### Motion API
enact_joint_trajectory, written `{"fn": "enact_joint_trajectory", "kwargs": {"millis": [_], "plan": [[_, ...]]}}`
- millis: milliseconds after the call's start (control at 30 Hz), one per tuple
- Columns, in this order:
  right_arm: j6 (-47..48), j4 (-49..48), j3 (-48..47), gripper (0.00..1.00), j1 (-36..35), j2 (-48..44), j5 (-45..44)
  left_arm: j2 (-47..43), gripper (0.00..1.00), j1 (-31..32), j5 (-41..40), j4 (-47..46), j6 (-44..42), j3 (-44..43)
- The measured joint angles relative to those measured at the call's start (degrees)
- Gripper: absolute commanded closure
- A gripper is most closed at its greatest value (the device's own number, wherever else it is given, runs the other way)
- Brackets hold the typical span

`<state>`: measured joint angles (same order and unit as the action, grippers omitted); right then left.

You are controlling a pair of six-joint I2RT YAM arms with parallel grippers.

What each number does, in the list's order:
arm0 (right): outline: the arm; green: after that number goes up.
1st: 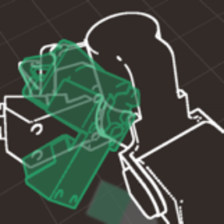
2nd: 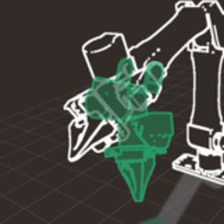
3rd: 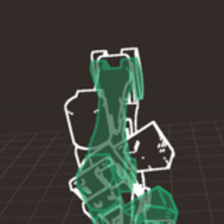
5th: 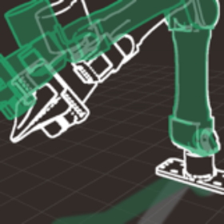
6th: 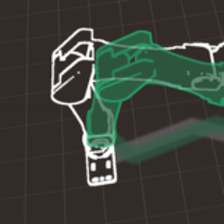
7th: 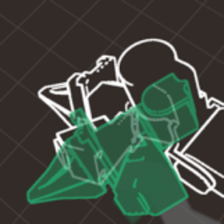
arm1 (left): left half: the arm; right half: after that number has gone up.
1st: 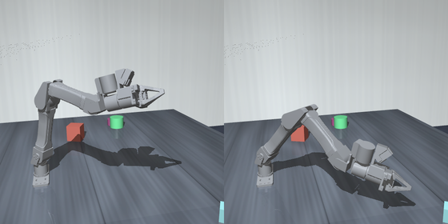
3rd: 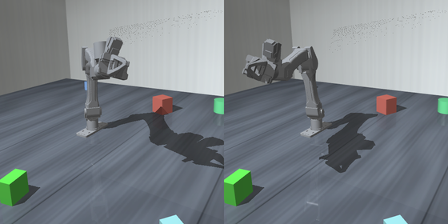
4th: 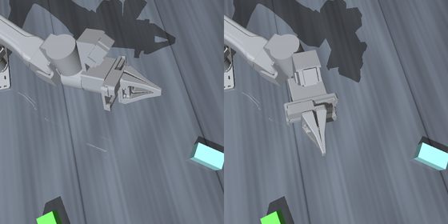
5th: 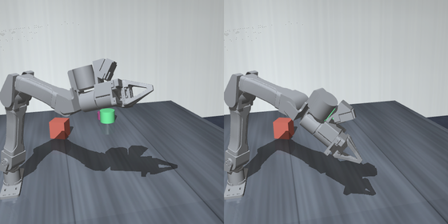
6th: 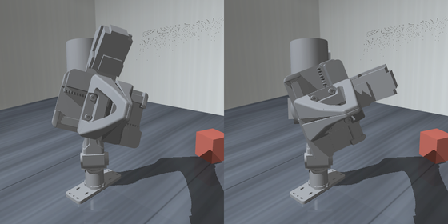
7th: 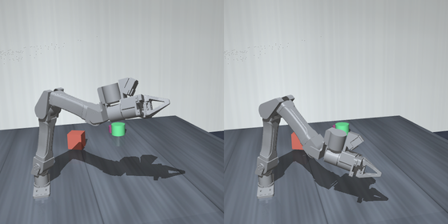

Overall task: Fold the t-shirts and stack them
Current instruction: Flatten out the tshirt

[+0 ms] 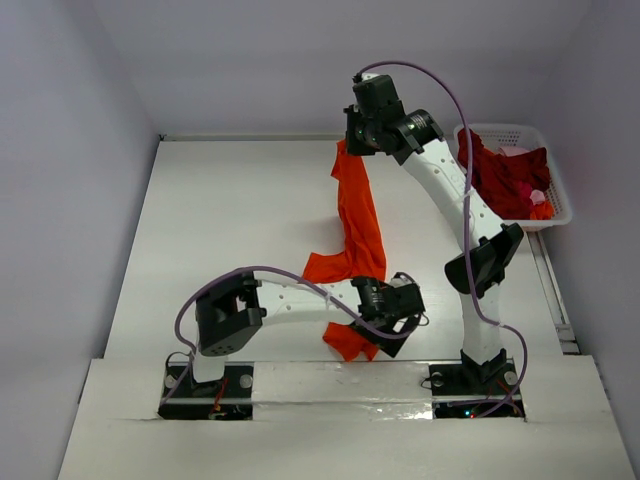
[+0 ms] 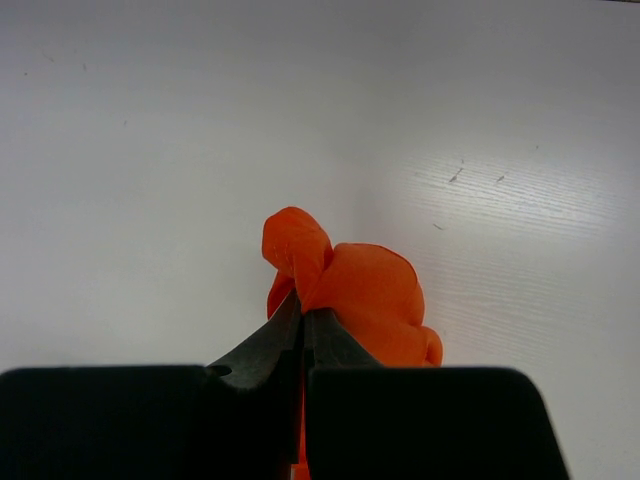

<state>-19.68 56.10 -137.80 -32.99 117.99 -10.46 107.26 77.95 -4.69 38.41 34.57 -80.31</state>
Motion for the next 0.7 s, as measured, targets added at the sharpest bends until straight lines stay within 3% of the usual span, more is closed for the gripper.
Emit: {"fn": "enact_joint_trajectory", "kwargs": {"millis": [700], "plan": [[0.0, 0.0, 0.0, 1.00, 0.4, -0.6, 0.4, 3.8, 0.14, 0.0, -3.7, 5.6, 0.9, -1.5]]}}
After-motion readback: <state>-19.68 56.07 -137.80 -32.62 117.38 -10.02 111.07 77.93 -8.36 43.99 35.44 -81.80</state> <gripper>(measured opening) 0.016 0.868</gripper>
